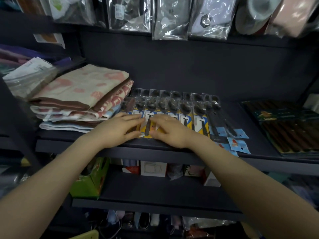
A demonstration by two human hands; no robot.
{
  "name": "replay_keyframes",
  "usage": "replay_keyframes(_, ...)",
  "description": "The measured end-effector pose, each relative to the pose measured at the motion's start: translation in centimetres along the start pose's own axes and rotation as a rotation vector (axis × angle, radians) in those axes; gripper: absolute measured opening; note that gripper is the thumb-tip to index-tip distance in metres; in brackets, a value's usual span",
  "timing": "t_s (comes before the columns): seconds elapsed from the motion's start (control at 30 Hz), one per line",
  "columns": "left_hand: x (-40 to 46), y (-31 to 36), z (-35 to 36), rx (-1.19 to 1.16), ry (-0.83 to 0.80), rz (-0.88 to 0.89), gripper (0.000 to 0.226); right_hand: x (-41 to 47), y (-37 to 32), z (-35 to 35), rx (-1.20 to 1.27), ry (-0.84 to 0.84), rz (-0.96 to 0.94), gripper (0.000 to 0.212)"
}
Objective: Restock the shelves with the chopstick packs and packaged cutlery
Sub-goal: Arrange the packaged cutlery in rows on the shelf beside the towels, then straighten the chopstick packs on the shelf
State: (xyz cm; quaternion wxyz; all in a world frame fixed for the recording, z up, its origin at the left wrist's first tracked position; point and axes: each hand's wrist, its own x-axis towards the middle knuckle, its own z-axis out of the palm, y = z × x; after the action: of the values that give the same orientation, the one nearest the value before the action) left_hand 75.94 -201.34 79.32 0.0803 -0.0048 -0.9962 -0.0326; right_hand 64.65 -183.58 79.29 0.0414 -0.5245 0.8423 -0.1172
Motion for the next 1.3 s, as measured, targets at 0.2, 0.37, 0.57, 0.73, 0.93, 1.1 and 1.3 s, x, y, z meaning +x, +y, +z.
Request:
replay_keyframes(0.2, 1.2, 7.9, -1.7, -0.157, 0.347, 0.233, 0.038, -5.4, 5.5, -4.4, -0.031, 0.310, 0.089, 0.045)
replay_keyframes(0.37, 6.7, 15.4, -0.6, -0.628, 0.152, 0.199, 0.029, -14.0, 13.4, -8.2, -0.277, 0.397, 0.414, 0.035)
replay_keyframes(0.57, 12.7, 25.6, 0.5, -1.055, -0.311, 0.171, 0.037, -23.5, 20.6, -12.0, -0.341, 0.241, 0.869, 0.065)
replay_keyframes(0.73, 17.4, 30.6, 2.6, -0.985, -0.390, -0.103, 0.067, -26.3, 24.5, -14.3, -0.046, 0.066, 1.024, 0.088)
replay_keyframes(0.93, 19.7, 33.4, 3.5, -1.367, -0.246, -0.252, 0.032, -26.8, 26.9, -15.1, 0.201, 0.021, 1.022, 0.078)
replay_keyframes(1.1, 20.2, 35.5, 3.9, -1.034, -0.254, -0.156, 0.093, -26.6, 28.0, -16.9, 0.370, 0.304, 0.933, 0.037)
replay_keyframes(1.3, 19.6, 36.2, 4.9, -0.714, -0.244, -0.016, 0.119, -25.5, 28.3, -16.9, 0.747, 0.369, 0.827, 0.028)
